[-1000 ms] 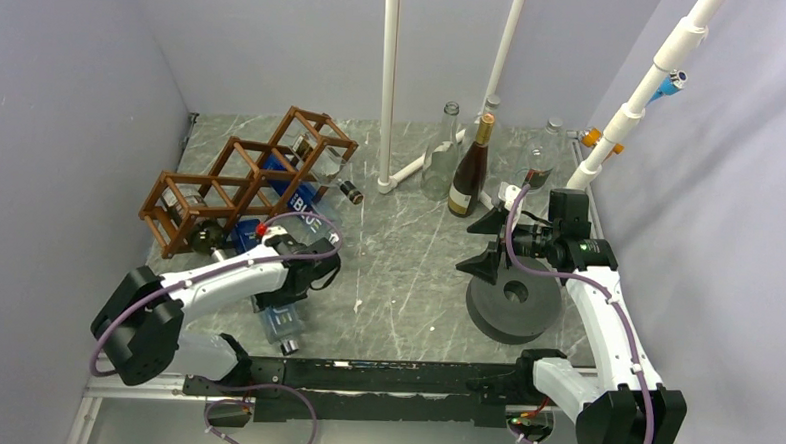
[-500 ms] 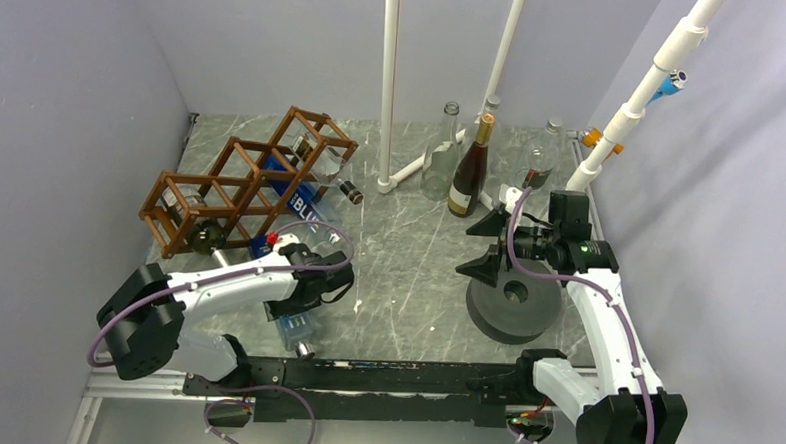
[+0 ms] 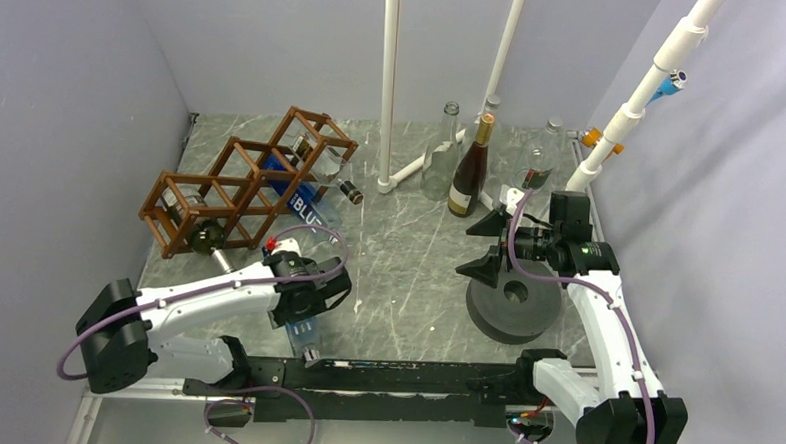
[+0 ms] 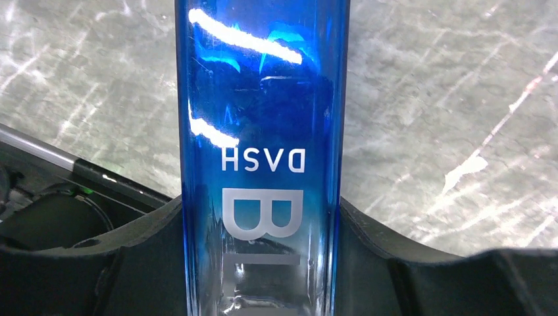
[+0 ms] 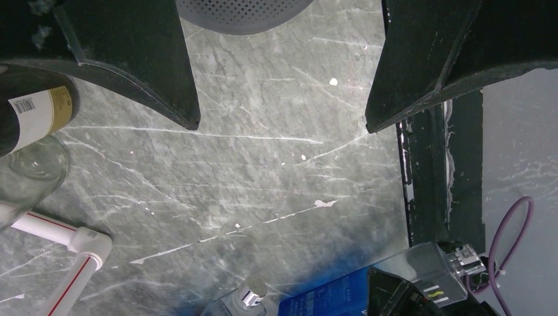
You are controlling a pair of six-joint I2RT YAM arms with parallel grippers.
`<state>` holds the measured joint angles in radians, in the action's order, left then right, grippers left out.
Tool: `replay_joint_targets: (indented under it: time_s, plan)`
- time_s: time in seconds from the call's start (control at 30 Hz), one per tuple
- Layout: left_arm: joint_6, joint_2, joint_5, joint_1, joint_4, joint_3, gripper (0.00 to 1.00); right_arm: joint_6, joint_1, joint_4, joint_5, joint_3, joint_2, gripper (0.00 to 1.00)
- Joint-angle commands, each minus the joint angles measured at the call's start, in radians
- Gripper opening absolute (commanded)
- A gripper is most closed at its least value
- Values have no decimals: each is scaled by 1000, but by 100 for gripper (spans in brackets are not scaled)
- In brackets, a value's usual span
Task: Take the wine bottle off the wine rack
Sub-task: Place the wine bottle at the center of the board.
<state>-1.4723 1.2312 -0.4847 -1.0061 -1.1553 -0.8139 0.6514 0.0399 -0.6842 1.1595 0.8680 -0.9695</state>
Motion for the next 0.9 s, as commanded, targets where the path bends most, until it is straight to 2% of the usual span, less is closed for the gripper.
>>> replay_joint_targets:
  time_s: [0.0, 0.37, 0.87]
  plan:
    - [0, -86, 8, -10, 27, -4, 0, 19, 2, 14, 42, 8, 18, 100]
    - [134, -181, 162, -11, 99, -1, 0, 17, 3, 17, 43, 5, 23, 100]
    - [259, -251, 376, -10, 67, -66, 0, 13, 4, 23, 45, 0, 28, 100]
